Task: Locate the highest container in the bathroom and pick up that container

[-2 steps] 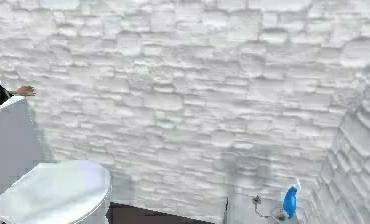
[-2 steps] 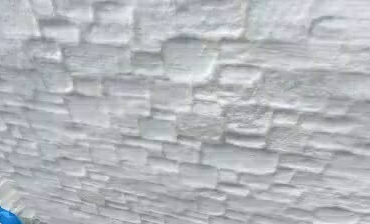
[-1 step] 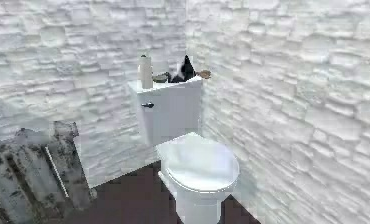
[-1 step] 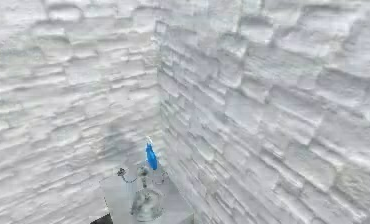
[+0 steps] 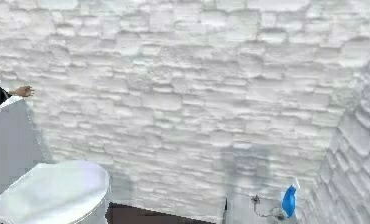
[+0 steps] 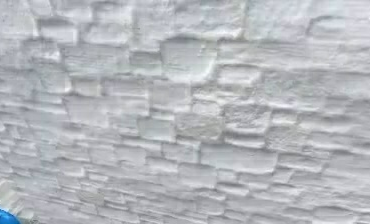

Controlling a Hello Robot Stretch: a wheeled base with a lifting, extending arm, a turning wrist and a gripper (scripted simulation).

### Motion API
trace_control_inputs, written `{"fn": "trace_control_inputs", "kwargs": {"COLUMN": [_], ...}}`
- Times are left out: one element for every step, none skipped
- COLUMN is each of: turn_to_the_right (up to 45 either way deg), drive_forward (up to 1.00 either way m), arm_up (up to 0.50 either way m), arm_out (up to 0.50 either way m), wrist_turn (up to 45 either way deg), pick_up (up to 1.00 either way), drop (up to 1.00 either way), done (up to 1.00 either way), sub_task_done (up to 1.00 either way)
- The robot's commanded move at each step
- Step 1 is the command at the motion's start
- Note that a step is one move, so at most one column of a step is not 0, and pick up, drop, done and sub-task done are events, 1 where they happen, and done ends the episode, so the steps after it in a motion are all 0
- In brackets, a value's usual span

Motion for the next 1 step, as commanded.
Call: {"fn": "trace_control_inputs", "kwargs": {"turn_to_the_right": [42.0], "drive_forward": [0.00], "arm_up": [0.00], "arm_out": [0.00], "wrist_turn": [0.0], "pick_up": [0.00], "drop": [0.00], "done": [0.00], "sub_task_done": [0.00]}}
